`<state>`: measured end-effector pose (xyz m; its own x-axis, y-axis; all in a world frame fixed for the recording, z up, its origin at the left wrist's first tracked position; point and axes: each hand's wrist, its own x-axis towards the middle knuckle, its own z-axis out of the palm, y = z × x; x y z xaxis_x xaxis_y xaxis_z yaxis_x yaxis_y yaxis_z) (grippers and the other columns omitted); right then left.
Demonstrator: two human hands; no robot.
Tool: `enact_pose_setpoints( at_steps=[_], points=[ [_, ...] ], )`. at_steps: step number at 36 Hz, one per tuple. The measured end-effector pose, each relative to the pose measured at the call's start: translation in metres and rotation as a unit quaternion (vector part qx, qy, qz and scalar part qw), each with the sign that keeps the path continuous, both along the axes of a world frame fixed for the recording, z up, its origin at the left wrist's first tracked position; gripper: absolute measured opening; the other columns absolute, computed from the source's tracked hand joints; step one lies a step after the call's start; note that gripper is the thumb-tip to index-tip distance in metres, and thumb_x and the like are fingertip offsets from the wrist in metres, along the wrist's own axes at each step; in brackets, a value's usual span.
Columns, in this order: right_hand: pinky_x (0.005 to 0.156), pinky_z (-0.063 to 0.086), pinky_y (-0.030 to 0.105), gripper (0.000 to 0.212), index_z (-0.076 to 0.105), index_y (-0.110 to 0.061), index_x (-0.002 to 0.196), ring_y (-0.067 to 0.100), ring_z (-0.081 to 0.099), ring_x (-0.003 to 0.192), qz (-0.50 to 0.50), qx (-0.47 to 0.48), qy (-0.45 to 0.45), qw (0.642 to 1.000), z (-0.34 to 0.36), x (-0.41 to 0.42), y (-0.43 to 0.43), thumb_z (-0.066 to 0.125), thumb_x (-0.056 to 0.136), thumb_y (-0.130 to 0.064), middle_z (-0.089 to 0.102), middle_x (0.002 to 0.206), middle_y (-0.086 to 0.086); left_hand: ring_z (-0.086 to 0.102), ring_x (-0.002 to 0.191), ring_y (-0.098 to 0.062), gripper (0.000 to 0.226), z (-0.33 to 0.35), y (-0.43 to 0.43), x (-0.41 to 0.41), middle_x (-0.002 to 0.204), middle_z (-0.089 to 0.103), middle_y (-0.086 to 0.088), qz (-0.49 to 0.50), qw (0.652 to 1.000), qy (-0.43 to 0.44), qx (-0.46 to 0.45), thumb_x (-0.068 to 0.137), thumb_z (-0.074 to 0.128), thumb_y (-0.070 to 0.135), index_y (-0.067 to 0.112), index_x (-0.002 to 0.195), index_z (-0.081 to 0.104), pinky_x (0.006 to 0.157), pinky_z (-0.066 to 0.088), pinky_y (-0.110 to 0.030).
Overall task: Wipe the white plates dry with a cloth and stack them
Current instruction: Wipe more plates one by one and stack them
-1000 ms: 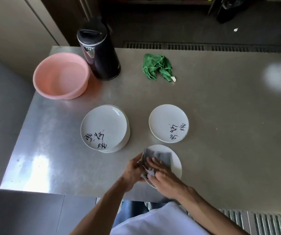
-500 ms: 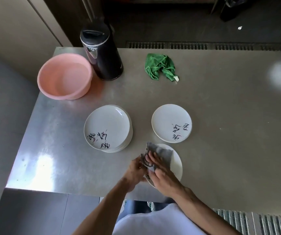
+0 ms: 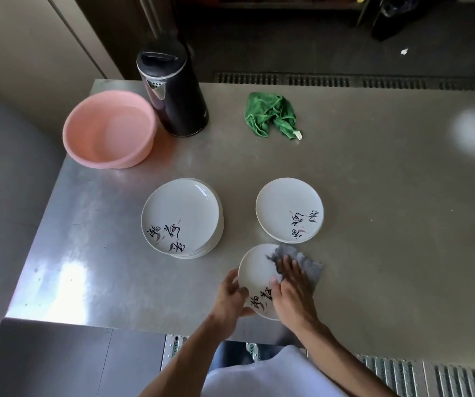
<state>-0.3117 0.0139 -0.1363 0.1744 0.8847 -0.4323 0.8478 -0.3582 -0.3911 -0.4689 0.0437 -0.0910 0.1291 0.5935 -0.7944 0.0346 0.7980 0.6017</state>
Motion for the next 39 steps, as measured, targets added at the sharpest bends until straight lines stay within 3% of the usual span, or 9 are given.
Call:
enact_pose_setpoints(
  at_steps=[5,7,10,14,17,23,28,33,39],
  points=[
    [0.124,0.008,0.030,0.052,0.023,-0.015,0.158,0.012,0.009,0.153,-0.011,0.018,0.198,0.980,0.019,-0.004,-0.006,0.035,0.108,-0.024,0.015,0.166,0.001,0.061,0.079,-0.022,0.016,-0.009,-0.005,0.002,0.092,0.057,-0.013,0.027,0.999,0.044,0.003,0.093,0.049,-0.006,0.009,0.096,0.046,0.065,0.054,-0.038],
    [0.124,0.008,0.028,0.052,0.020,-0.017,0.158,0.010,0.009,0.153,0.091,0.039,0.237,0.966,0.024,-0.007,-0.011,0.036,0.108,-0.022,0.014,0.165,-0.002,0.063,0.084,-0.026,0.011,-0.011,-0.003,-0.002,0.093,0.060,-0.014,0.012,0.999,0.043,0.000,0.094,0.058,0.007,0.009,0.097,0.048,0.074,0.058,-0.043],
    [0.124,-0.005,0.031,0.051,0.017,-0.024,0.157,0.009,-0.004,0.153,0.230,0.041,0.172,0.957,0.010,-0.010,-0.014,0.031,0.109,-0.027,-0.001,0.164,-0.008,0.071,0.097,-0.031,0.022,-0.011,-0.002,-0.008,0.110,0.072,-0.016,0.000,1.000,0.001,-0.018,0.099,0.056,0.003,0.014,0.117,0.058,0.085,0.059,-0.054],
    [0.122,-0.008,0.034,0.056,0.006,-0.028,0.159,0.017,-0.010,0.154,0.131,-0.023,0.032,0.991,-0.012,-0.001,-0.004,0.026,0.108,-0.037,-0.022,0.157,-0.008,0.068,0.093,-0.028,0.043,-0.014,-0.002,-0.015,0.106,0.071,-0.017,-0.040,0.999,0.000,-0.029,0.096,0.043,-0.010,0.012,0.124,0.066,0.088,0.058,-0.055],
    [0.122,-0.008,0.037,0.058,0.001,-0.029,0.159,0.019,-0.011,0.154,0.047,-0.048,0.001,0.998,-0.017,-0.010,0.002,0.024,0.107,-0.040,-0.019,0.162,-0.005,0.071,0.092,-0.027,0.044,-0.011,0.001,-0.013,0.102,0.073,-0.013,-0.057,0.998,-0.013,-0.015,0.096,0.043,-0.010,0.014,0.124,0.068,0.084,0.062,-0.051],
    [0.123,-0.006,0.031,0.061,0.014,-0.026,0.159,0.017,-0.002,0.153,0.240,0.056,0.070,0.967,-0.015,-0.012,-0.007,0.013,0.101,-0.044,0.002,0.164,-0.006,0.072,0.096,-0.028,0.034,-0.010,-0.002,-0.016,0.111,0.073,-0.021,-0.065,0.998,-0.007,-0.009,0.097,0.045,-0.009,0.006,0.120,0.066,0.082,0.063,-0.048],
    [0.124,-0.002,0.034,0.055,0.015,-0.023,0.160,0.023,0.005,0.154,-0.004,-0.016,-0.028,0.999,-0.011,-0.011,-0.001,0.024,0.107,-0.037,0.009,0.167,0.003,0.068,0.098,-0.029,0.047,-0.006,-0.001,-0.005,0.112,0.071,-0.019,-0.048,0.999,0.003,0.013,0.099,0.038,-0.010,0.015,0.131,0.063,0.086,0.060,-0.056],
    [0.125,0.001,0.032,0.052,0.022,-0.023,0.158,0.013,0.007,0.154,0.021,0.001,0.091,0.996,0.004,-0.026,-0.004,0.028,0.108,-0.036,0.015,0.166,-0.004,0.064,0.099,-0.032,0.030,-0.011,-0.006,-0.001,0.110,0.065,-0.018,0.109,0.994,0.003,-0.030,0.096,0.039,-0.007,0.010,0.116,0.053,0.072,0.061,-0.046],
    [0.122,-0.003,0.020,0.045,0.024,-0.034,0.154,-0.008,-0.005,0.148,0.049,-0.022,0.331,0.942,0.028,-0.029,-0.007,0.031,0.110,-0.028,0.008,0.162,-0.020,0.070,0.094,-0.027,0.011,-0.014,-0.006,-0.016,0.102,0.072,-0.015,0.079,0.997,0.007,-0.009,0.096,0.056,0.009,0.009,0.106,0.061,0.072,0.061,-0.038]
  ],
)
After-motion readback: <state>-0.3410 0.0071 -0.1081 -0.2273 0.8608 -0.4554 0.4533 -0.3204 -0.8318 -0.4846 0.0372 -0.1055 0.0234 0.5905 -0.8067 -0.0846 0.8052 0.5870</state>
